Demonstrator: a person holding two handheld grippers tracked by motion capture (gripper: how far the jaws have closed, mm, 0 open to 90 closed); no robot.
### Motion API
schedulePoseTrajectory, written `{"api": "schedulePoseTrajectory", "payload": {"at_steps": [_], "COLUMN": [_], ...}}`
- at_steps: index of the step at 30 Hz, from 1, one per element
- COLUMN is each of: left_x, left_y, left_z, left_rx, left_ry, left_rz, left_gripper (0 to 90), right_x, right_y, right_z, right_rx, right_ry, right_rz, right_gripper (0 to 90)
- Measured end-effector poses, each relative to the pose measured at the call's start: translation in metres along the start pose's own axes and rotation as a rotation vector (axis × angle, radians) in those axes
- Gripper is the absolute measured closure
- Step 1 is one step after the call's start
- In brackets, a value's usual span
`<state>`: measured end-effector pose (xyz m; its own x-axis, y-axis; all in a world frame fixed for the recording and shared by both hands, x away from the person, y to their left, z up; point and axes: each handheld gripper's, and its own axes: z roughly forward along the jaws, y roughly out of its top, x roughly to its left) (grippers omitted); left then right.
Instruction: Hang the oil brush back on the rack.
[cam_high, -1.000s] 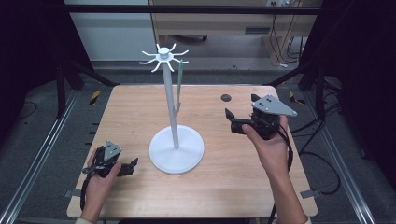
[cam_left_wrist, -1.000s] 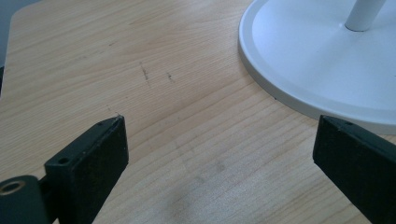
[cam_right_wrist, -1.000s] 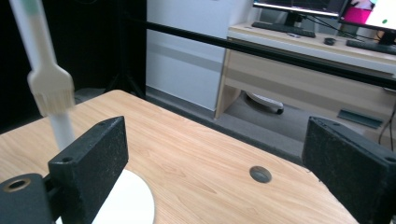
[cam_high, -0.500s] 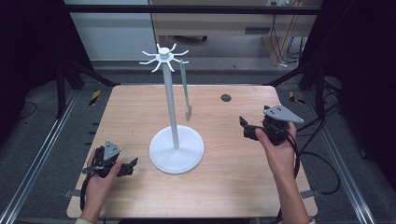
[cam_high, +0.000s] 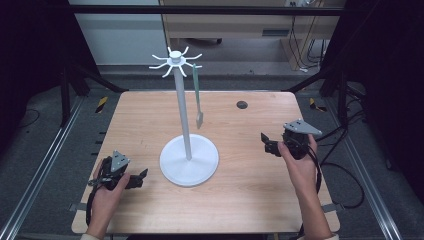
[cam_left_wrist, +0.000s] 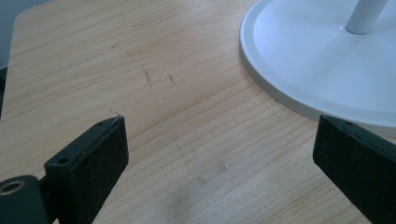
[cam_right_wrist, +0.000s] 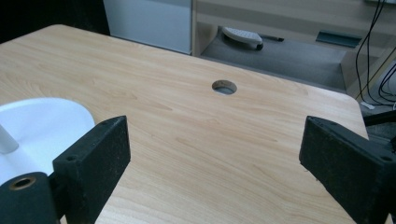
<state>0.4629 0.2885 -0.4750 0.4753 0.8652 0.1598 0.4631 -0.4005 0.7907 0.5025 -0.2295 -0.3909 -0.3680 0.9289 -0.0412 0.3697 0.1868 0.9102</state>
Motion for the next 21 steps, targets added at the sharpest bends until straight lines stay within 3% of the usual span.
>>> {"api": "schedulePoseTrajectory", "payload": {"at_steps": [11, 15, 21], "left_x": [0.000, -0.001, -0.001], "left_y": [0.000, 0.000, 0.000], "left_z": [0.000, 0.001, 0.001], "left_rx": [-0.001, -0.003, -0.003], "left_ry": [-0.004, -0.006, -0.007], "left_rz": [0.004, 0.005, 0.005], "left_gripper": [3.0, 3.0, 3.0], "right_x": [0.001, 0.003, 0.007], "right_y": [-0.016, -0.022, -0.029], "right_z": [0.018, 0.024, 0.032], "right_rx": [0.072, 0.099, 0.129], "right_ry": [0.027, 0.066, 0.082], "right_rz": [-0.008, 0.009, 0.000], "right_gripper": [9.3, 9.7, 10.3]}}
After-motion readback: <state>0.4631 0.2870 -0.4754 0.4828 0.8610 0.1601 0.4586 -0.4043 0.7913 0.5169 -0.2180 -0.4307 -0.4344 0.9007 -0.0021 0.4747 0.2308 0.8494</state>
